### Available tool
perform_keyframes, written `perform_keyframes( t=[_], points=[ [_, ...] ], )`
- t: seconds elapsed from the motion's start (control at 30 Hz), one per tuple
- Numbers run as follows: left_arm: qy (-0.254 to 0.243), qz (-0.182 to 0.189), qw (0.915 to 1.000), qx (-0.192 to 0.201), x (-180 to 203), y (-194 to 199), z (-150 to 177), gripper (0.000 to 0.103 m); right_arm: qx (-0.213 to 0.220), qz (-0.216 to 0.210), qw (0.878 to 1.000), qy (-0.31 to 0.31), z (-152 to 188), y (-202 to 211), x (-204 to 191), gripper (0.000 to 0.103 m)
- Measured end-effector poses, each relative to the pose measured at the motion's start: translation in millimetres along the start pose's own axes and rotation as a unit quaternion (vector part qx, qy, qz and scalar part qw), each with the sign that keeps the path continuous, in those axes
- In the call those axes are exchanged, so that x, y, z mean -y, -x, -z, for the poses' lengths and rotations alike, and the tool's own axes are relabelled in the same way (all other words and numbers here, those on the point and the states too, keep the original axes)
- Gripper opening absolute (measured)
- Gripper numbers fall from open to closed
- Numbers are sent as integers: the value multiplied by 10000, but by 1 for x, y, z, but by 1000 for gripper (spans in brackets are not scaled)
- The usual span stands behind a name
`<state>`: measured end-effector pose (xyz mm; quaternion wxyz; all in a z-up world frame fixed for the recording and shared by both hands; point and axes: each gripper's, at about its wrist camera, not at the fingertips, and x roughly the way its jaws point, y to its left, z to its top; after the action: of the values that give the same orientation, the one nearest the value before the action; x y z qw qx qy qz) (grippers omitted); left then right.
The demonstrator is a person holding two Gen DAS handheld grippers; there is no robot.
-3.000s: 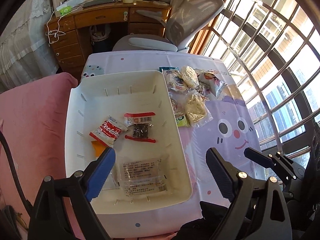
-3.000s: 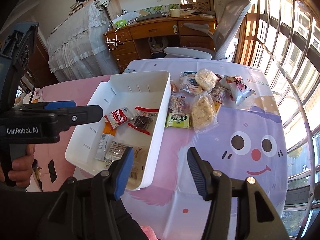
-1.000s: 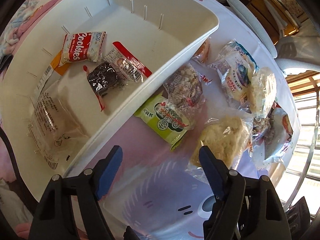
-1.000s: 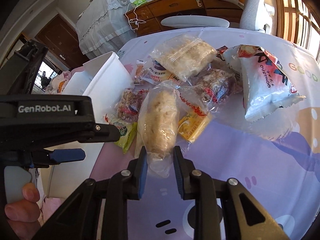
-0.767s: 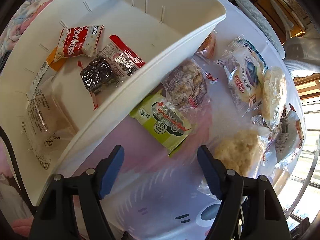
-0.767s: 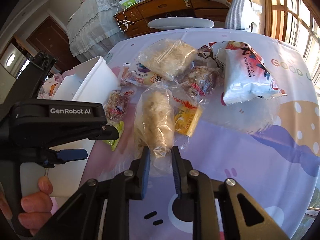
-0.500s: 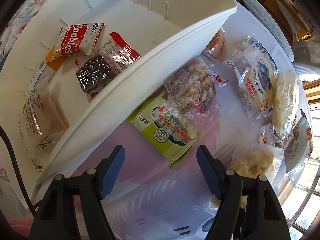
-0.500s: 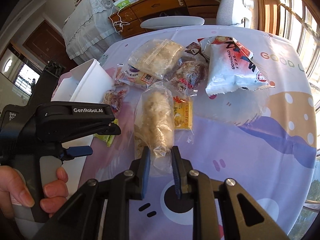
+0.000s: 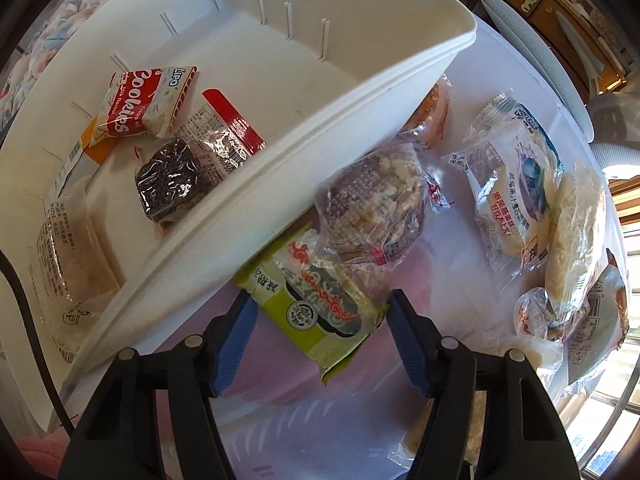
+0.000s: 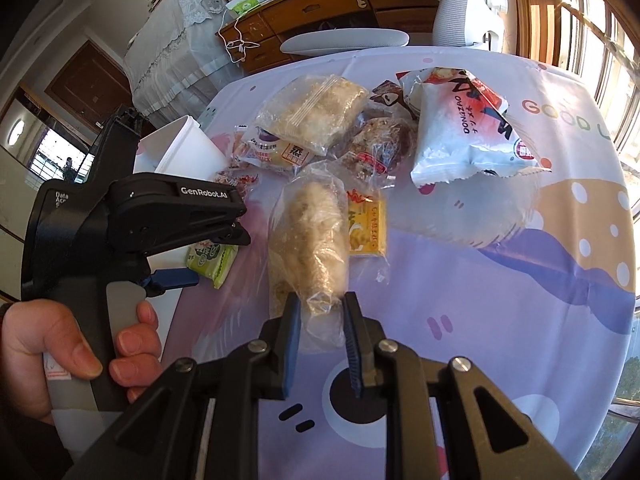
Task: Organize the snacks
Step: 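Grasp the green snack pack with the left gripper while the right gripper grasps the clear bread roll pack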
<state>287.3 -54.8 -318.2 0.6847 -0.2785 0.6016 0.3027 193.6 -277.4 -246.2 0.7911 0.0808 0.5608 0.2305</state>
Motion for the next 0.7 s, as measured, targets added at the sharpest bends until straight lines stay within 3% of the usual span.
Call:
perform_keyframes(
  t=[0.3,0.7],
  points=[
    [29,74,9996,257,-10,4,6,49,-6,8,10000,-6,0,0,-1,20],
    [-184,230,9995,-80,-35,11,26,37,-12,93,10000,3,3,10,-5,19]
  ],
)
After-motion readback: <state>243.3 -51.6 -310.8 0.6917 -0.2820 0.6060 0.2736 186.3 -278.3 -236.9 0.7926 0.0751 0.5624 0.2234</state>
